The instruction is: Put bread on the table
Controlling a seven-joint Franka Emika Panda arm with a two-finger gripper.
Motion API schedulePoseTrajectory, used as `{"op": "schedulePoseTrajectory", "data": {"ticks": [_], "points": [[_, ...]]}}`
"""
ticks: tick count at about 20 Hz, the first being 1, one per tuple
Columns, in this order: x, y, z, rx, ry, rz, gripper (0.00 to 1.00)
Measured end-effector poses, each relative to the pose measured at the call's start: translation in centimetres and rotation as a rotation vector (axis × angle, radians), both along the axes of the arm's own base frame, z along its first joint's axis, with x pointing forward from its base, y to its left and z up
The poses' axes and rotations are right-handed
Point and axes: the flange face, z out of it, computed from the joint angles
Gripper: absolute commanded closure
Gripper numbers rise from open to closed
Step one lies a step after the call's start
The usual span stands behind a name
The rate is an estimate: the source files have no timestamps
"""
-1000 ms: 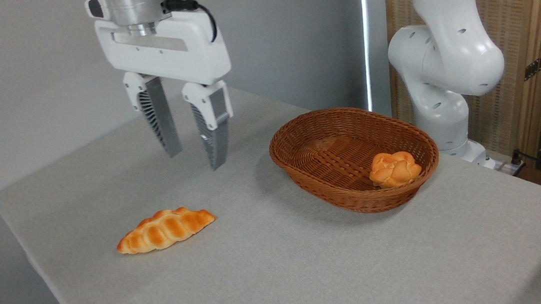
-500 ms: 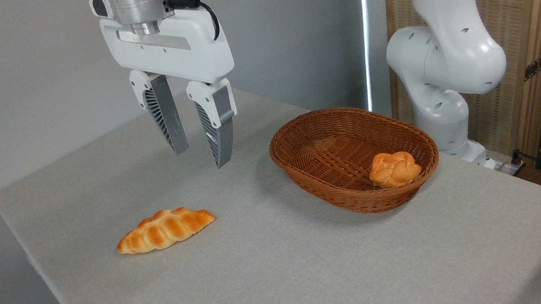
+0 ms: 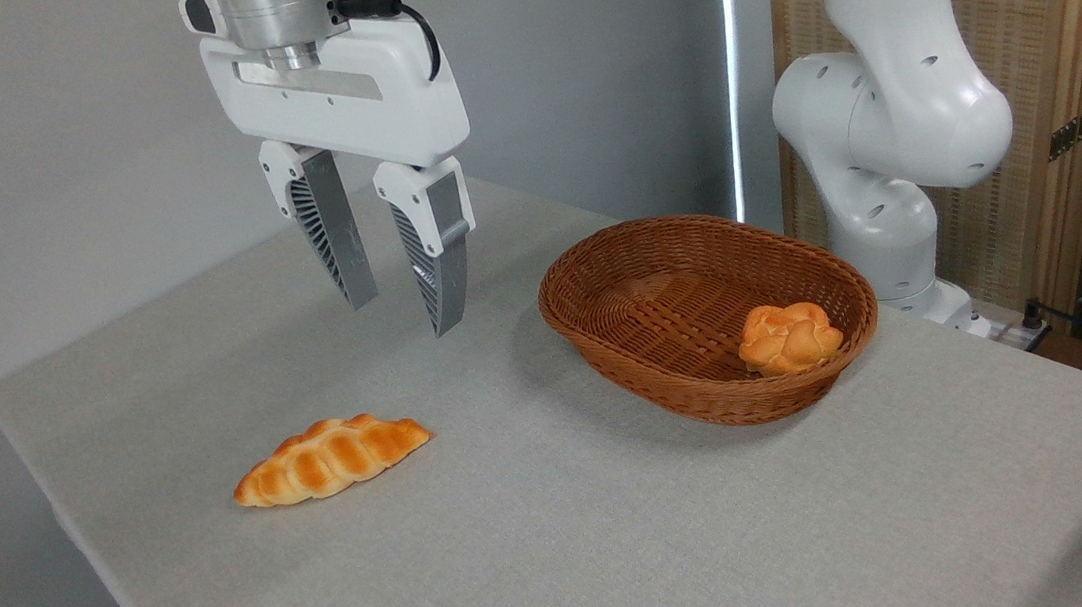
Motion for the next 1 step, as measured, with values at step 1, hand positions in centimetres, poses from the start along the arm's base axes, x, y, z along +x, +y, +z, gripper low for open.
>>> {"op": "schedulePoseTrajectory", "data": {"ticks": [1], "points": [[0.00,0.00,0.00,0.000,0.000,0.000,0.00]]}}
